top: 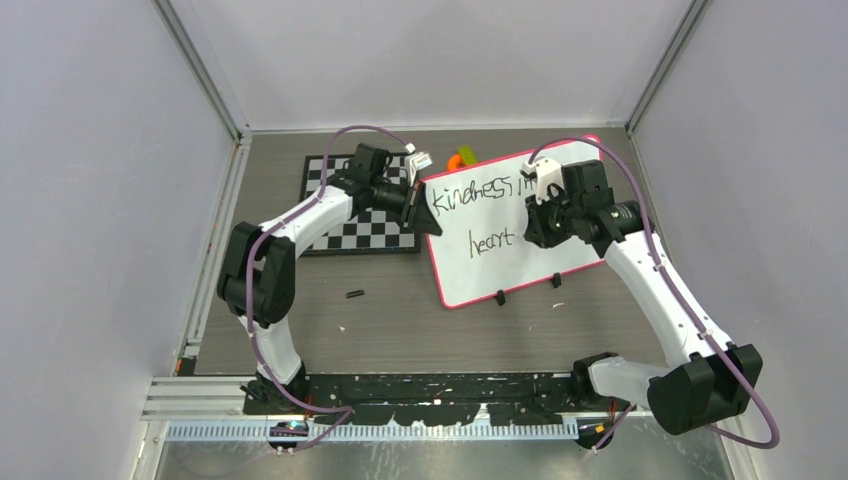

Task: Write a sentence on the whiteboard
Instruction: Write a sentence on the whiteboard, then close the whiteboard marker at the center of the board.

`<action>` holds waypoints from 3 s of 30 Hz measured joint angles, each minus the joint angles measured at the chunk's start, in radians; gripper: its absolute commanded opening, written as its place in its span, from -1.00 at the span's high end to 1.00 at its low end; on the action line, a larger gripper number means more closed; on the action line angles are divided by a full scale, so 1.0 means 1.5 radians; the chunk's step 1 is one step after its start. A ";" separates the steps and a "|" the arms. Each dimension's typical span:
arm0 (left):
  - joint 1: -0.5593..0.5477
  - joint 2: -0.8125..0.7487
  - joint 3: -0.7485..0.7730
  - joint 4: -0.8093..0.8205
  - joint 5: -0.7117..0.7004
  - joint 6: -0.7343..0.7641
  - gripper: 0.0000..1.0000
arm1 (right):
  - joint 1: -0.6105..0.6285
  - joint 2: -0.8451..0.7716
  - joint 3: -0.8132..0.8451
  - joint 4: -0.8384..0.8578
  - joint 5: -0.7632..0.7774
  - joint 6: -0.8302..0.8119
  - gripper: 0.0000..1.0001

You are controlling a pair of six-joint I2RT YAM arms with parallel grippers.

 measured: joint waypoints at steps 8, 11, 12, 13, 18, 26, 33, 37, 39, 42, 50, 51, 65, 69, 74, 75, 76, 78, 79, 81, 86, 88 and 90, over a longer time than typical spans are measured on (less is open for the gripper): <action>-0.001 0.000 0.001 -0.002 0.000 0.000 1.00 | 0.000 -0.009 -0.009 -0.007 0.031 -0.016 0.99; -0.001 0.000 0.001 -0.002 0.000 0.000 1.00 | 0.000 -0.001 -0.012 -0.007 0.046 -0.017 1.00; -0.001 0.000 0.001 -0.002 0.000 0.000 1.00 | 0.000 0.002 -0.012 -0.006 0.049 -0.018 0.99; -0.001 0.000 0.001 -0.002 0.000 0.000 1.00 | 0.000 0.006 -0.013 -0.006 0.052 -0.018 1.00; -0.001 0.000 0.001 -0.002 0.000 0.001 1.00 | 0.000 0.020 -0.016 0.002 0.061 -0.018 0.99; -0.001 0.000 0.002 -0.002 -0.001 0.000 0.99 | 0.000 0.025 -0.016 0.003 0.063 -0.018 0.99; -0.004 0.000 0.015 -0.022 -0.007 0.011 0.24 | 0.003 0.024 -0.003 -0.028 0.042 -0.025 0.99; -0.008 0.000 0.031 -0.040 -0.017 0.020 -0.05 | 0.005 0.016 0.032 -0.061 0.008 -0.024 0.99; -0.008 -0.002 0.035 -0.053 -0.022 0.028 -0.16 | 0.006 0.009 0.060 -0.076 -0.013 -0.023 0.99; 0.002 -0.012 0.037 -0.082 -0.028 0.039 -0.19 | 0.006 -0.004 0.095 -0.083 -0.043 -0.015 0.99; 0.155 -0.160 0.011 -0.217 -0.031 0.159 -0.19 | 0.006 -0.018 0.125 -0.092 -0.092 0.021 0.99; 0.183 -0.185 0.005 -0.245 -0.038 0.193 -0.19 | 0.006 -0.018 0.125 -0.092 -0.095 0.025 0.99; 0.202 -0.334 -0.355 -0.382 -0.327 0.625 -0.12 | 0.006 -0.013 0.125 -0.091 -0.123 0.063 0.99; 0.189 -0.343 -0.390 -0.338 -0.353 0.679 -0.11 | 0.006 -0.007 0.125 -0.091 -0.125 0.067 0.99; 0.159 -0.332 -0.407 -0.259 -0.369 0.720 -0.07 | 0.006 -0.006 0.125 -0.091 -0.125 0.075 0.99; 0.149 -0.324 -0.411 -0.245 -0.374 0.727 -0.05 | 0.006 -0.006 0.125 -0.091 -0.125 0.076 0.99; 0.140 -0.315 -0.415 -0.233 -0.380 0.732 -0.02 | 0.006 -0.006 0.125 -0.091 -0.124 0.076 0.99; 0.120 -0.293 -0.420 -0.214 -0.392 0.738 0.06 | 0.006 -0.006 0.125 -0.091 -0.124 0.076 1.00; 0.111 -0.282 -0.421 -0.207 -0.400 0.743 0.12 | 0.006 -0.006 0.125 -0.091 -0.124 0.076 0.99; 0.099 -0.265 -0.421 -0.198 -0.410 0.750 0.23 | 0.006 -0.006 0.125 -0.091 -0.124 0.076 0.99; 0.087 -0.253 -0.415 -0.194 -0.420 0.773 0.45 | 0.006 -0.006 0.125 -0.091 -0.124 0.076 1.00; 0.079 -0.252 -0.414 -0.195 -0.424 0.779 0.57 | 0.006 -0.006 0.125 -0.091 -0.124 0.076 0.99; 0.067 -0.253 -0.414 -0.195 -0.433 0.783 0.72 | 0.006 -0.006 0.126 -0.091 -0.124 0.076 0.99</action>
